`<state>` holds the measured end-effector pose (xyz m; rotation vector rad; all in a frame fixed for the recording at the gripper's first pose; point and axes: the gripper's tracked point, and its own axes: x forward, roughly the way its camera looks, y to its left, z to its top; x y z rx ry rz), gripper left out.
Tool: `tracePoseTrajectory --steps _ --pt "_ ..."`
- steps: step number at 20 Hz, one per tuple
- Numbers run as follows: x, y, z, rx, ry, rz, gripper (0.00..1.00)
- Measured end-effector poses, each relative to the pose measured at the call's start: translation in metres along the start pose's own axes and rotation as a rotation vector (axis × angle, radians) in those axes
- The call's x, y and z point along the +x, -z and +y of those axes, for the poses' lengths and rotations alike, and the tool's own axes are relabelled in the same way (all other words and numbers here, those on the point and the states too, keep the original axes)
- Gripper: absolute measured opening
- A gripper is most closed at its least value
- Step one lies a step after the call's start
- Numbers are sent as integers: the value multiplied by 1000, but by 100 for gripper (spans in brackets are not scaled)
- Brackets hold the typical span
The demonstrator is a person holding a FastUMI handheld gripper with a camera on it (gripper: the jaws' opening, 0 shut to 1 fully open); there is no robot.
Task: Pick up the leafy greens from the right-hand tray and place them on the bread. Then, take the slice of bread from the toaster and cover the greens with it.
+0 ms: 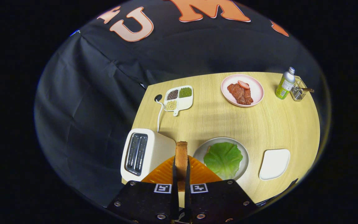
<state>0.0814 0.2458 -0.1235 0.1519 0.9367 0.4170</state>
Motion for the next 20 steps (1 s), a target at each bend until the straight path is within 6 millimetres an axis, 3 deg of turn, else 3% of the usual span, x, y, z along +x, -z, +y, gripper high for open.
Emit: tracePoseTrajectory --steps 11,18,20 --pt "67 28 -63 75 -84 85 8" --pt "82 38 -105 116 -86 96 8" --pt "84 41 -119 114 -62 104 13"
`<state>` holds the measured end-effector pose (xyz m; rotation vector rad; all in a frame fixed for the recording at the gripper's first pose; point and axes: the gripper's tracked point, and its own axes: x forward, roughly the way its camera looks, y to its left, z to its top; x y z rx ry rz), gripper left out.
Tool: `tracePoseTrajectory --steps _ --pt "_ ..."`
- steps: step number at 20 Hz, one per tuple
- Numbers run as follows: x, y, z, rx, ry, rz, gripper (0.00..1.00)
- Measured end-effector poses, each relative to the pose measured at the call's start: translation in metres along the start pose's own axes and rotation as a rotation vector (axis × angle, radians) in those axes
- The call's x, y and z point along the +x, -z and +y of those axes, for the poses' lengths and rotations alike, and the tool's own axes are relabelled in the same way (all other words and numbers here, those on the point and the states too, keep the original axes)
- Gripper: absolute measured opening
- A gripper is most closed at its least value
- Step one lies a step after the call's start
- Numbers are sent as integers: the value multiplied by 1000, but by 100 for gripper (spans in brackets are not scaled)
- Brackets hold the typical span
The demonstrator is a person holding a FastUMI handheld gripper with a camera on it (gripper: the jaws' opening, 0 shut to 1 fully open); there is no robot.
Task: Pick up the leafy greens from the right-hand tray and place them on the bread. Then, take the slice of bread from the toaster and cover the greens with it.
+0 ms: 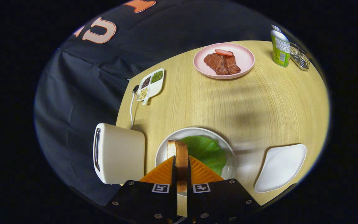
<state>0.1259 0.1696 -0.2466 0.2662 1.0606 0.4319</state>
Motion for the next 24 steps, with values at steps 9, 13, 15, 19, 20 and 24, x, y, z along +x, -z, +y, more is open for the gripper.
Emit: tracePoseTrajectory --steps 9,13,15,19,20,24 --pt "-13 -5 -46 -35 134 -24 67" --pt "-45 -19 -54 -75 184 -86 90" --pt "-66 -28 -58 -85 211 -124 99" --pt "-116 -46 -60 -105 253 -218 99" --pt "-131 -51 -59 -110 260 -248 99" --pt "-197 -69 -53 -136 273 -383 99"
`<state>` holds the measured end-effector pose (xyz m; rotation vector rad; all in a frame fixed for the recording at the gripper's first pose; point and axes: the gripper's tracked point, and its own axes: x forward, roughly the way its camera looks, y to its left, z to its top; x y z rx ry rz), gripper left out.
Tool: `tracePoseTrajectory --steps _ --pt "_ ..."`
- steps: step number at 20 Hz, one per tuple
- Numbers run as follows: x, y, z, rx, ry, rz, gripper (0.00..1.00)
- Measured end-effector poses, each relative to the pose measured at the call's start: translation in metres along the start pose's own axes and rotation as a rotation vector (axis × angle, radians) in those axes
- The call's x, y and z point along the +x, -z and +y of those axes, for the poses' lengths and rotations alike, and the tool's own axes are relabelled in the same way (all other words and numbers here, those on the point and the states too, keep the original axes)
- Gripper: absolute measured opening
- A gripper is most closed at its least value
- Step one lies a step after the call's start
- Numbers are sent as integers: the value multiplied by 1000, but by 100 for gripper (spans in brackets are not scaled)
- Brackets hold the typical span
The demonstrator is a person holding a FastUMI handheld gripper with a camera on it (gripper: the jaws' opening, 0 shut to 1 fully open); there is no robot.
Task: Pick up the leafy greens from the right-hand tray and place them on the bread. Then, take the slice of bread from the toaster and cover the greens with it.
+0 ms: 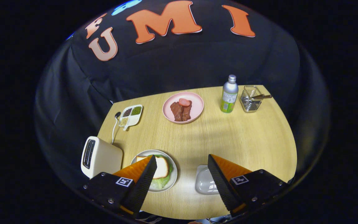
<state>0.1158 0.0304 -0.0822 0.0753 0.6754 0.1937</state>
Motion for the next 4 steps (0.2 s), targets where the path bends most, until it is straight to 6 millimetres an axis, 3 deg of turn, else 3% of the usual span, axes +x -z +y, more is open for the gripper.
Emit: tracePoseTrajectory --steps 4 --pt "-58 -36 -19 -15 34 -147 98"
